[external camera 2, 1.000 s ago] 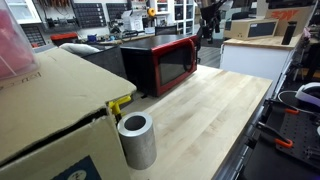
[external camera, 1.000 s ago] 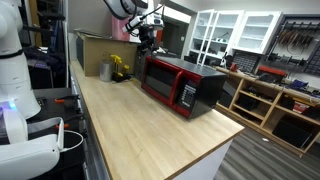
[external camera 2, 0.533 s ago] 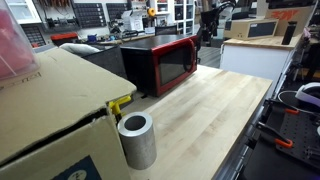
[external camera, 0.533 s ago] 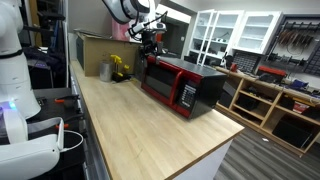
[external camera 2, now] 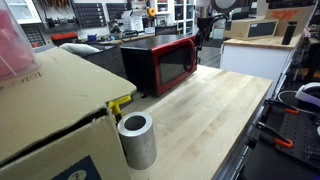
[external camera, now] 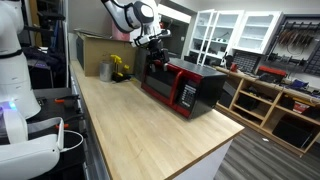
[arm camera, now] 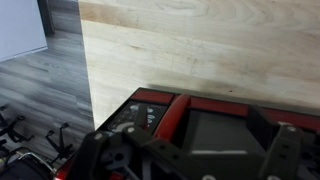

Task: Open the microwave door

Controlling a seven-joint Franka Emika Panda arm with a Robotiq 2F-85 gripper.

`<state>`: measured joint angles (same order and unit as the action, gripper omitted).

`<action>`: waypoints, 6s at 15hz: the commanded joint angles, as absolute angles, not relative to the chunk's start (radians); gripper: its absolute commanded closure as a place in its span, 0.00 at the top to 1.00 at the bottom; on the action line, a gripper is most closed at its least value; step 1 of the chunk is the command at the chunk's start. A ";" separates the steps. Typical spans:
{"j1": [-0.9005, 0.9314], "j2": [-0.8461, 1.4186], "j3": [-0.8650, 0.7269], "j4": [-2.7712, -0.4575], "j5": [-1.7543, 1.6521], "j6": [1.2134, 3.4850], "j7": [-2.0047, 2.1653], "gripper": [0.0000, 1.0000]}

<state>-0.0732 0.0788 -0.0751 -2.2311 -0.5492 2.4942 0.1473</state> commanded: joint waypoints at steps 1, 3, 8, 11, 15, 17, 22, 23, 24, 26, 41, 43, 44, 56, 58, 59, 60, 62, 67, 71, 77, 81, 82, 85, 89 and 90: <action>-0.089 0.146 -0.118 -2.222 -0.590 2.628 0.157 1.00; -0.091 0.165 -0.147 -2.227 -0.621 2.712 0.158 1.00; -0.090 0.205 -0.201 -2.218 -0.710 2.931 0.195 1.00; -0.095 0.240 -0.215 -2.210 -0.714 2.987 0.210 1.00; -0.099 0.290 -0.223 -2.190 -0.698 3.027 0.215 0.75; -0.099 0.308 -0.227 -2.180 -0.700 3.052 0.216 0.66; -0.087 0.338 -0.255 -2.148 -0.716 3.109 0.225 0.27; -0.085 0.342 -0.261 -2.144 -0.717 3.117 0.225 0.20; -0.080 0.343 -0.261 -2.146 -0.716 3.122 0.225 0.14; -0.084 0.331 -0.253 -2.161 -0.708 3.120 0.223 0.09; -0.250 0.166 -0.048 -2.475 -0.635 3.105 0.129 0.09; -0.244 0.152 -0.080 -2.475 -0.658 3.101 0.140 0.52; -0.239 0.141 -0.102 -2.473 -0.676 3.101 0.145 0.61; -0.198 0.253 -0.182 -2.291 -0.721 3.126 0.193 1.00; -0.199 0.295 -0.147 -2.246 -0.674 3.112 0.191 1.00; -0.197 0.315 -0.133 -2.221 -0.654 3.104 0.195 1.00; -0.197 0.337 -0.115 -2.194 -0.629 3.095 0.193 1.00; -0.193 0.379 -0.090 -2.138 -0.595 3.082 0.190 1.00; -0.200 0.451 -0.082 -2.027 -0.556 3.062 0.180 1.00; -0.214 0.447 -0.077 -2.034 -0.557 3.069 0.165 0.74; -0.237 0.431 -0.071 -2.064 -0.555 3.070 0.161 0.30; -0.243 0.416 -0.075 -2.088 -0.561 3.073 0.172 0.02; -0.240 0.409 -0.076 -2.103 -0.562 3.076 0.178 0.00; -0.251 0.377 -0.048 -2.161 -0.557 3.084 0.169 0.01; -0.208 0.333 -0.055 -2.245 -0.342 3.110 -0.022 0.02; -0.207 0.326 -0.051 -2.260 -0.316 3.113 -0.047 0.02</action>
<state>-0.2288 0.4271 -0.0797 -2.1106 -0.3961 3.1343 0.0248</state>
